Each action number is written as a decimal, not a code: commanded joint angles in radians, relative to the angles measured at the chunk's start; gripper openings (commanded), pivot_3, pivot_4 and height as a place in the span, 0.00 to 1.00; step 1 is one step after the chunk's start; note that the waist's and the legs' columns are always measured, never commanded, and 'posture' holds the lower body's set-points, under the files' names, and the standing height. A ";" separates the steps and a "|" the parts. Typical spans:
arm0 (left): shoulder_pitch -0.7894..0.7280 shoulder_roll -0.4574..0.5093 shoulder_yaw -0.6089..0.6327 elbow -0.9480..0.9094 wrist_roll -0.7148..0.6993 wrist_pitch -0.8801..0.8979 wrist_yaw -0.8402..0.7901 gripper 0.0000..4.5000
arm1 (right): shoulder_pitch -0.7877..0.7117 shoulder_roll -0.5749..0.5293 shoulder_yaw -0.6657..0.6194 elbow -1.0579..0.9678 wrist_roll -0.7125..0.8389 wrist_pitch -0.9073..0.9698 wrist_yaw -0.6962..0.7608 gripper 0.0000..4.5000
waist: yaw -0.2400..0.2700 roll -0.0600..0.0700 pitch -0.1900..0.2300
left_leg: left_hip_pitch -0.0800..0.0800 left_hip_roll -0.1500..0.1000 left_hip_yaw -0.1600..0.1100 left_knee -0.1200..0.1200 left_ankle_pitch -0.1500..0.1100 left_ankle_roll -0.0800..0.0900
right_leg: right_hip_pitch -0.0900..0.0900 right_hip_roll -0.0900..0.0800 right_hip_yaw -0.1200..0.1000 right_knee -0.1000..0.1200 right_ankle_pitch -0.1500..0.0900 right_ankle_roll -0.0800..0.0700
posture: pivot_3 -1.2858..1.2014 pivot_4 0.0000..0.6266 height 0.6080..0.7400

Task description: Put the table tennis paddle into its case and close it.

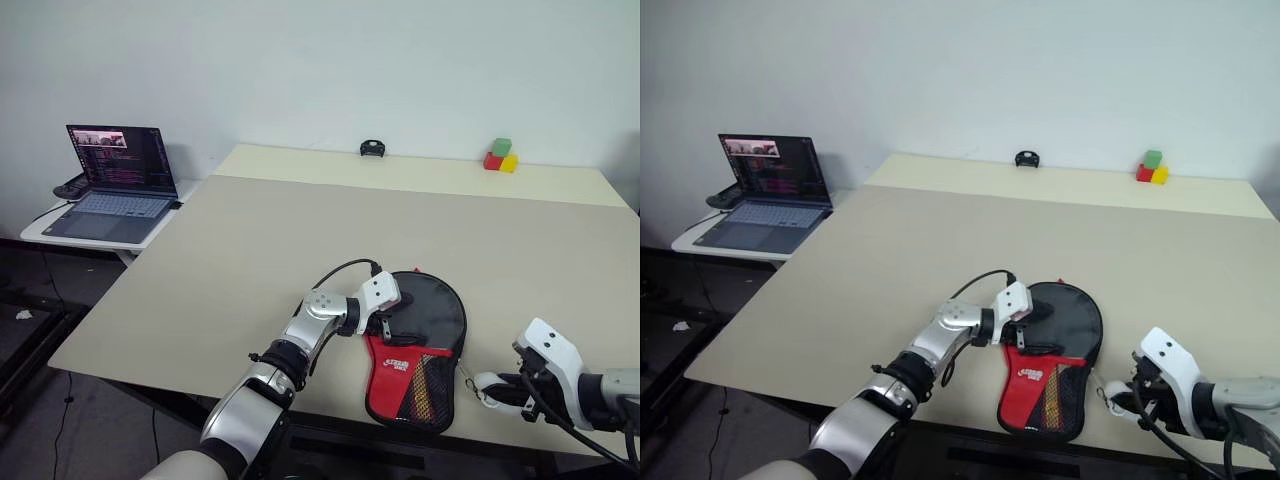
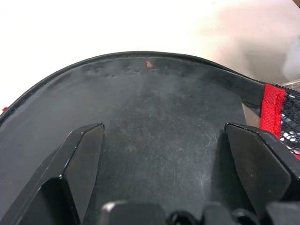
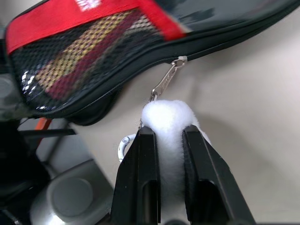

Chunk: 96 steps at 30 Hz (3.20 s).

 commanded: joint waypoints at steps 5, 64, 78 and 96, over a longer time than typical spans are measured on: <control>0.047 -0.006 -0.062 0.080 0.080 0.026 0.000 1.00 | 0.114 -0.014 -0.037 -0.080 0.121 0.003 0.055 0.05 | 0.010 0.000 0.000 | 0.000 -0.001 0.000 0.000 -0.002 0.001 | 0.000 0.000 0.000 0.000 -0.001 0.001 | 0.52 0.24 1.00; 0.042 -0.045 -0.052 0.065 0.070 0.014 -0.004 1.00 | 0.083 -0.021 -0.142 0.033 0.202 -0.277 0.005 0.63 | 0.010 -0.002 -0.002 | 0.002 -0.001 0.002 0.001 -0.003 0.001 | 0.001 0.000 0.002 0.000 -0.001 0.003 | 0.52 0.24 1.00; 0.041 0.037 0.070 -0.280 -0.105 0.196 -0.104 1.00 | -0.425 0.157 0.051 0.507 0.026 -0.541 -0.061 0.63 | -0.022 -0.002 0.010 | -0.004 0.001 0.007 0.000 -0.002 0.001 | -0.008 0.000 0.008 0.002 0.003 -0.004 | 0.52 0.24 1.00; 0.251 0.327 0.326 -0.976 -0.353 0.608 0.100 1.00 | -0.794 0.222 0.178 1.101 -0.164 -0.835 0.122 0.63 | -0.066 0.001 0.012 | -0.016 0.004 0.014 0.001 0.001 -0.004 | -0.026 0.000 0.014 0.007 0.004 -0.006 | 0.52 0.24 1.00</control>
